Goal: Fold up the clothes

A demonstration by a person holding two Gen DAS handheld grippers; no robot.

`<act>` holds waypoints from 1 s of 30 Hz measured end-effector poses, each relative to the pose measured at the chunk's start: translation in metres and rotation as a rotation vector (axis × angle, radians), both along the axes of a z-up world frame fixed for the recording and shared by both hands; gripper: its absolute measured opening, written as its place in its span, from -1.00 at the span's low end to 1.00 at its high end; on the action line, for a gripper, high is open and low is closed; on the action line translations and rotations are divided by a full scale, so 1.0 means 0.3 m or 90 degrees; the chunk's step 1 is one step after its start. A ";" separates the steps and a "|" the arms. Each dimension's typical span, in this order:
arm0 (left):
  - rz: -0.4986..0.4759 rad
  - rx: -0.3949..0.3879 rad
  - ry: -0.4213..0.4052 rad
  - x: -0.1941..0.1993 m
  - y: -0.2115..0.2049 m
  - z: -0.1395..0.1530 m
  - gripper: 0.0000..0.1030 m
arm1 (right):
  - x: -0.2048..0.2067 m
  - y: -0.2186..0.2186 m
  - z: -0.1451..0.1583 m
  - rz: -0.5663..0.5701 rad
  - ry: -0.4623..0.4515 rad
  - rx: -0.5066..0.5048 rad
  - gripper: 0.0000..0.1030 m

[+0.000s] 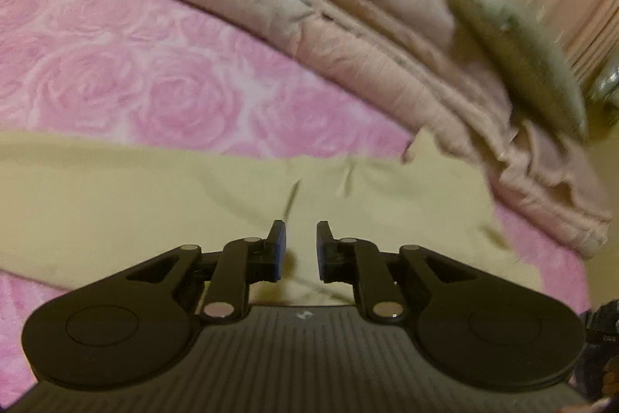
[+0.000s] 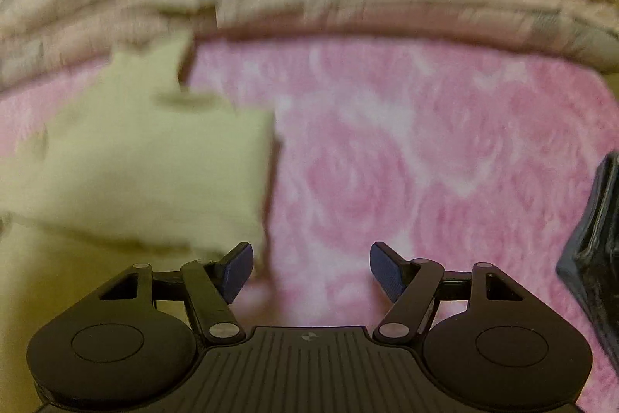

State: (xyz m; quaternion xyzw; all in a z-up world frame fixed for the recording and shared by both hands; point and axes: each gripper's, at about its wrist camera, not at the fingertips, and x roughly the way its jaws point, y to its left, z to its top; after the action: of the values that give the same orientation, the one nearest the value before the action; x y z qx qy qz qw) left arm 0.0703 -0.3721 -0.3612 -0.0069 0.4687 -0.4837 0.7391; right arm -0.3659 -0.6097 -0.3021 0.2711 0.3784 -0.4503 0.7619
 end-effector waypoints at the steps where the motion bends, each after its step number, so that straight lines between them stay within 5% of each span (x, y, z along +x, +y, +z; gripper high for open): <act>1: -0.002 0.019 0.008 0.002 -0.019 -0.028 -0.73 | 0.006 0.004 0.006 -0.014 -0.032 -0.016 0.37; 3: 0.013 0.042 0.035 0.015 -0.029 -0.070 -0.73 | 0.042 -0.016 -0.042 -0.025 -0.042 -0.012 0.37; 6: 0.071 0.042 0.093 0.052 0.009 -0.100 -0.71 | 0.082 -0.065 -0.166 -0.087 0.062 0.053 0.36; 10: 0.190 0.019 0.059 0.136 0.221 -0.027 -0.24 | 0.020 -0.050 -0.100 -0.136 -0.017 0.045 0.37; 15: 0.412 0.063 0.088 0.294 0.567 -0.022 -0.16 | -0.012 -0.026 -0.053 -0.165 -0.018 0.066 0.37; 22: 0.628 0.004 0.125 0.437 0.834 -0.088 -0.05 | 0.044 0.090 -0.043 -0.144 0.021 0.069 0.37; 24: 0.647 -0.021 0.128 0.477 0.847 -0.106 -0.15 | 0.068 0.122 -0.042 -0.135 0.027 0.070 0.37; 27: 0.642 -0.038 0.154 0.539 0.840 -0.127 -0.95 | 0.098 0.154 -0.027 -0.118 0.035 0.058 0.37; 30: 0.610 -0.086 0.116 0.542 0.801 -0.050 -0.95 | 0.101 0.167 -0.004 -0.115 0.039 0.045 0.37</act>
State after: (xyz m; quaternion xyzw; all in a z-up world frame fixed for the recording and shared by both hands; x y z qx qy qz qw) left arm 0.2328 -0.1318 -0.3763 -0.3116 0.4433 -0.1160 0.8324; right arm -0.3356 -0.5596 -0.3033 0.3170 0.3913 -0.5114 0.6963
